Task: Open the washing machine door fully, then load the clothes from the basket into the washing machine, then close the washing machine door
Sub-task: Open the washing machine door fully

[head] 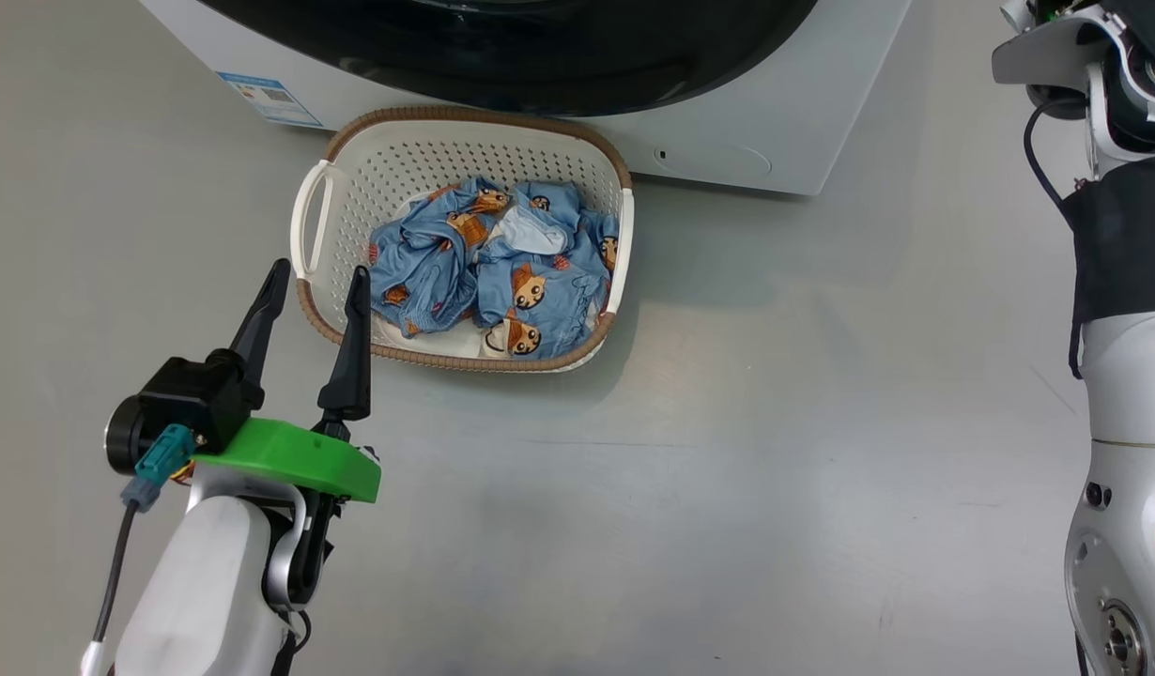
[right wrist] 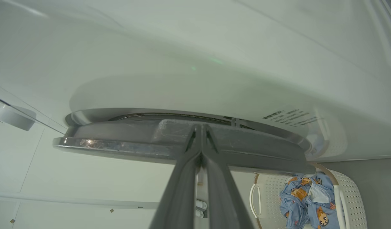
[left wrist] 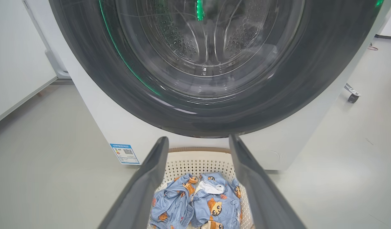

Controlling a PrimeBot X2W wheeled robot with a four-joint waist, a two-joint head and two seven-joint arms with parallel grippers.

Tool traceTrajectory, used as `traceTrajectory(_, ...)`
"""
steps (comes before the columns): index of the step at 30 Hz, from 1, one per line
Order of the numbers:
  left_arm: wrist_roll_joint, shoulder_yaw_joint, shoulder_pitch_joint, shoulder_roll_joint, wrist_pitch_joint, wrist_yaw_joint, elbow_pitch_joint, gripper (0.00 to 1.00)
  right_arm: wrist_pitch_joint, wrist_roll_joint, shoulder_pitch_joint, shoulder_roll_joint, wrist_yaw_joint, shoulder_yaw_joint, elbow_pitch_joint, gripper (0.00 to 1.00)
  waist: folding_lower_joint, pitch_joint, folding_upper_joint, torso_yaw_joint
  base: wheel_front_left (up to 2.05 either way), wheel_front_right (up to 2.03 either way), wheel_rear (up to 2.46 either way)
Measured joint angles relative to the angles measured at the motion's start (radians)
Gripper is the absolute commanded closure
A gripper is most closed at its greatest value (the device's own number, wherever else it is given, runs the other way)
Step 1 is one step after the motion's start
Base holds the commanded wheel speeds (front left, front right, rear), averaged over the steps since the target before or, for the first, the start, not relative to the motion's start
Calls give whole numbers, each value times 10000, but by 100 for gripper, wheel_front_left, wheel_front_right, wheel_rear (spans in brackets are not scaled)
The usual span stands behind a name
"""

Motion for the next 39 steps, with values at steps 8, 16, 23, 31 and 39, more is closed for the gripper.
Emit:
traceTrajectory(8,0,-40,-221,-61,0,0,-42,0,44,364,-412,-10,-82,19,-23,100,-1,337,0,200,0,0,0)
traceTrajectory(16,0,-98,-271,-111,0,0,-82,0,190,1732,-535,-19,-196,77,77,100,-1,609,0,349,0,0,0)
traceTrajectory(23,0,-115,-409,-155,-2,0,-79,0,127,1774,-664,-36,-209,313,192,100,-1,792,0,432,0,0,0)
traceTrajectory(31,-2,-115,-411,-255,0,0,-71,0,-209,1965,-937,-44,-215,313,359,100,-1,953,0,507,0,0,0)
traceTrajectory(39,-4,-111,-468,-314,0,0,-82,0,-376,1958,-1204,-15,-286,408,566,100,-1,1159,0,563,0,0,0)
